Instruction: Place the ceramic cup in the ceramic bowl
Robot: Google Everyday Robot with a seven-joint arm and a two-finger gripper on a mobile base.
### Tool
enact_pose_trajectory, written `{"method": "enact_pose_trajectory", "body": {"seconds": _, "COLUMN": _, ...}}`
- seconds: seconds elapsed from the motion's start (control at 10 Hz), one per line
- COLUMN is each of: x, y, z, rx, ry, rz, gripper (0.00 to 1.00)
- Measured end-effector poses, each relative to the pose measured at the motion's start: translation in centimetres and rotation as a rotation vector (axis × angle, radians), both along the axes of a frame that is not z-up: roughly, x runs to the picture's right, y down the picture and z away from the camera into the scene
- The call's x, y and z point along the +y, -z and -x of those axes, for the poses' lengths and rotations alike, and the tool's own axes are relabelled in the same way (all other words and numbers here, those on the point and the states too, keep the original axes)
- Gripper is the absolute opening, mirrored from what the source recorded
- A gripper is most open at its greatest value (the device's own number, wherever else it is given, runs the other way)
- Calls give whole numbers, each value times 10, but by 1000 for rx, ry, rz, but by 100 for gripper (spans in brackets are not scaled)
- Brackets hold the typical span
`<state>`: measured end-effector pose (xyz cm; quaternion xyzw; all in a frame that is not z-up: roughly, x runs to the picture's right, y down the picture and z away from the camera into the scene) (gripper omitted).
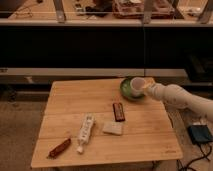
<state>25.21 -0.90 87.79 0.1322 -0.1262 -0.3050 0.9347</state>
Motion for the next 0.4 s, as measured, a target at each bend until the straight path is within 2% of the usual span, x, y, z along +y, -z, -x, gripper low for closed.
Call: {"method": "enact_pose_trajectory", "body": {"seconds": 0.4, "x": -5, "y": -2, "z": -11, "rx": -26, "ry": -44, "rz": -14, "gripper": 69}}
